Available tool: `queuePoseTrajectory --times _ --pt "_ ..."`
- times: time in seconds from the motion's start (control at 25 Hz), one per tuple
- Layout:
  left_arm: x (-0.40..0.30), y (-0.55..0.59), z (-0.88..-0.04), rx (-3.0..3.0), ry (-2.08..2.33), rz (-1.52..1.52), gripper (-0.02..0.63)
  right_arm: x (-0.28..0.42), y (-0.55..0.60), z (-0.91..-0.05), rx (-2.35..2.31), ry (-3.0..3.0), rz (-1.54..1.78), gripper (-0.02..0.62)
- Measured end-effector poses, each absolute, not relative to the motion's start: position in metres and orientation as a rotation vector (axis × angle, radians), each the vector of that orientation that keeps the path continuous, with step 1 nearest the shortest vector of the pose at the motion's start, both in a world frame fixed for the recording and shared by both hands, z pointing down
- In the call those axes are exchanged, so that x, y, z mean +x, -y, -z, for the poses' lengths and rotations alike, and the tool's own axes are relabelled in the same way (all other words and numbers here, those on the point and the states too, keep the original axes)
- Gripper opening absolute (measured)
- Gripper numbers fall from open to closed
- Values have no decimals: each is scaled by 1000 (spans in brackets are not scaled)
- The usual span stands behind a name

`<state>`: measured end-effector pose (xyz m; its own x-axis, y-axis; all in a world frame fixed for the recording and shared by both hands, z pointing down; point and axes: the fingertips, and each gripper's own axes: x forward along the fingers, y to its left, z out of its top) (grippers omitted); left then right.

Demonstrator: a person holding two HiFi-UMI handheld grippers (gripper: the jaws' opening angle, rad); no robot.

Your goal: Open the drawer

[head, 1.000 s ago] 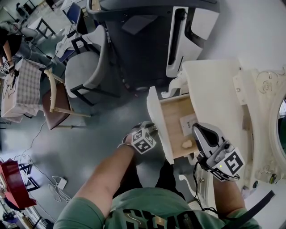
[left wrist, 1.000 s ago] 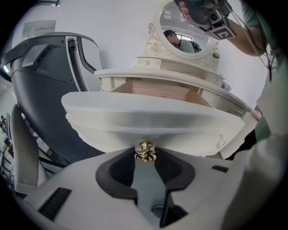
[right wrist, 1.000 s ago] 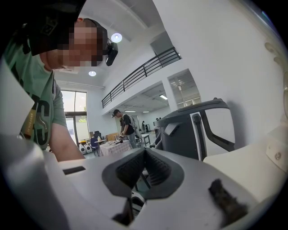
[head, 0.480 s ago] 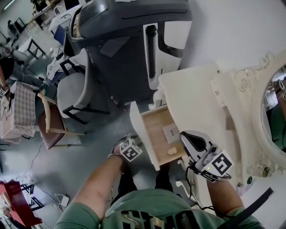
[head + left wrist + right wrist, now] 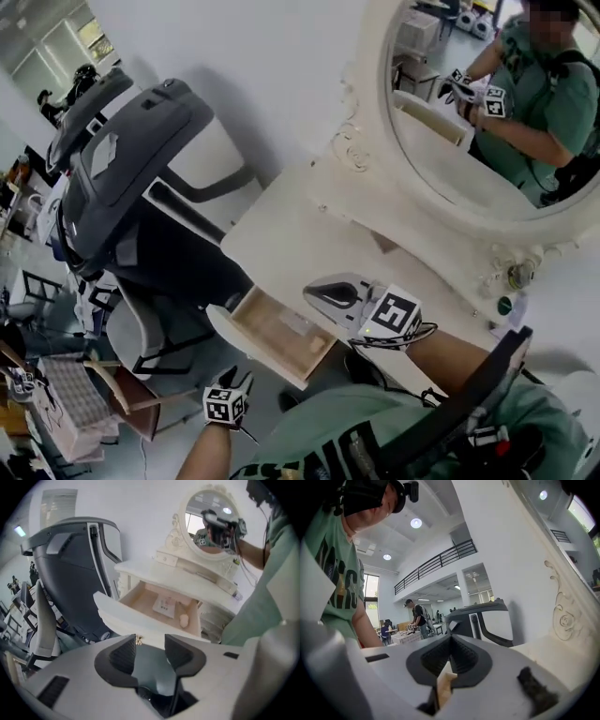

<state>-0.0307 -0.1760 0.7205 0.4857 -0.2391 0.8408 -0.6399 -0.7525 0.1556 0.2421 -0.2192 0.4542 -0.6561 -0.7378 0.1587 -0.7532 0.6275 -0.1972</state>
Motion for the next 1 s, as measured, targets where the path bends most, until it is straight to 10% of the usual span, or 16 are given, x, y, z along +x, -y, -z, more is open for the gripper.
queuePoseTrajectory --times 0.52,1.0 --pt "62 207 -570 2536 491 -678 135 283 219 -443 1441 2695 -368 6" --pt "-12 282 -489 2678 252 -371 83 182 255 -403 1695 2533 -398 6"
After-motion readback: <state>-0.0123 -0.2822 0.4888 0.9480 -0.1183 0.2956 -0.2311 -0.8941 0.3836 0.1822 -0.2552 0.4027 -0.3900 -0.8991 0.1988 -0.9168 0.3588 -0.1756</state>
